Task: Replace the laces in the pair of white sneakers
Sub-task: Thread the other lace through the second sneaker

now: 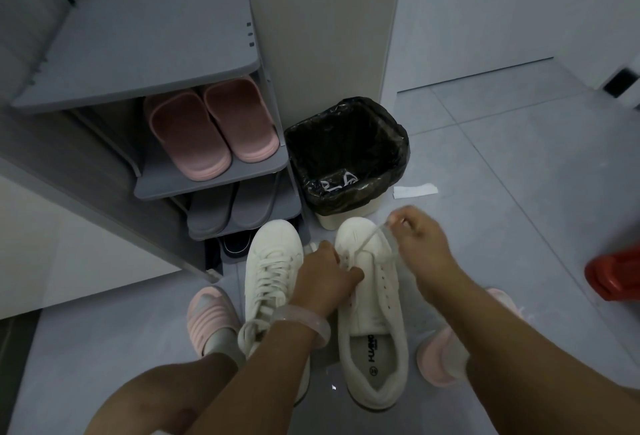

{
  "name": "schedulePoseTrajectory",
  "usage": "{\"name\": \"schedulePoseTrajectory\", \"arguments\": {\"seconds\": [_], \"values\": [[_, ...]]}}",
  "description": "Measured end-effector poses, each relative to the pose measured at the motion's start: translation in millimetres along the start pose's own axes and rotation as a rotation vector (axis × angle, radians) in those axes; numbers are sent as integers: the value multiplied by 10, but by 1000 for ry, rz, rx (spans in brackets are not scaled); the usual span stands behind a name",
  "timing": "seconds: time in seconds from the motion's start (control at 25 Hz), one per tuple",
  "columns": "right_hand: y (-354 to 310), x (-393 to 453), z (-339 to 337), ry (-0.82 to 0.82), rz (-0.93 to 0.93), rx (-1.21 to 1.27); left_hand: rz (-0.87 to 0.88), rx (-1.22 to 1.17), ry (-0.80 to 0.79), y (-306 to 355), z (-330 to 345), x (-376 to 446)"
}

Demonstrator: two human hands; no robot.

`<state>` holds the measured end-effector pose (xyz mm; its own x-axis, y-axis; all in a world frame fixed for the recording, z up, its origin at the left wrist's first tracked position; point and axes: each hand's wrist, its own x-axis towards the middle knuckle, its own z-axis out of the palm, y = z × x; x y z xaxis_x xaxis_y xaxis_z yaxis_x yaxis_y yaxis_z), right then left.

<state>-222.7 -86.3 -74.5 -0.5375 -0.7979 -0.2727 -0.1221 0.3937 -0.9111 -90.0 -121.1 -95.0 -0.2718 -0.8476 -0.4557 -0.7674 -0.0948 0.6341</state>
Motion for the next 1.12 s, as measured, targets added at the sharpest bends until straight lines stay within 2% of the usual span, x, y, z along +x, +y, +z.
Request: {"name": "schedulePoseTrajectory", "arguments": {"seconds": [0.04, 0.12, 0.2, 0.28, 0.44, 0.56, 0.64, 0.72, 0.84, 0.88, 0.96, 1.12], "values": [[-92, 17, -68, 24, -21, 98, 7, 8, -2, -5, 9, -6], [-196, 7, -96, -59, -90, 137, 53, 43, 12, 7, 16, -37], [-210, -32, -45, -227, -163, 15, 240, 47, 62, 49, 29, -38], [-174, -52, 27, -314, -195, -56, 417, -119, 117, 89, 10, 16], [-120, -13, 65, -250, -140, -11, 387, -382, -10, 232, -21, 79], [-86, 33, 103, -86, -252, -268, 417, -437, -111, 284, 37, 90], [-130, 51, 101, -32, -263, -310, 450, -429, -174, 295, 83, 84], [-175, 60, 71, -64, -220, -269, 471, -447, -161, 291, 98, 86], [-202, 22, -21, -283, -36, 50, 376, -531, -49, 280, 47, 114], [-202, -3, -48, -341, -27, 66, 354, -551, -32, 288, 22, 106], [-161, -3, -53, -353, -56, -1, 366, -564, -48, 332, -15, 67], [-148, -9, -12, -327, -53, 77, 384, -558, -80, 374, -27, 0]]}}
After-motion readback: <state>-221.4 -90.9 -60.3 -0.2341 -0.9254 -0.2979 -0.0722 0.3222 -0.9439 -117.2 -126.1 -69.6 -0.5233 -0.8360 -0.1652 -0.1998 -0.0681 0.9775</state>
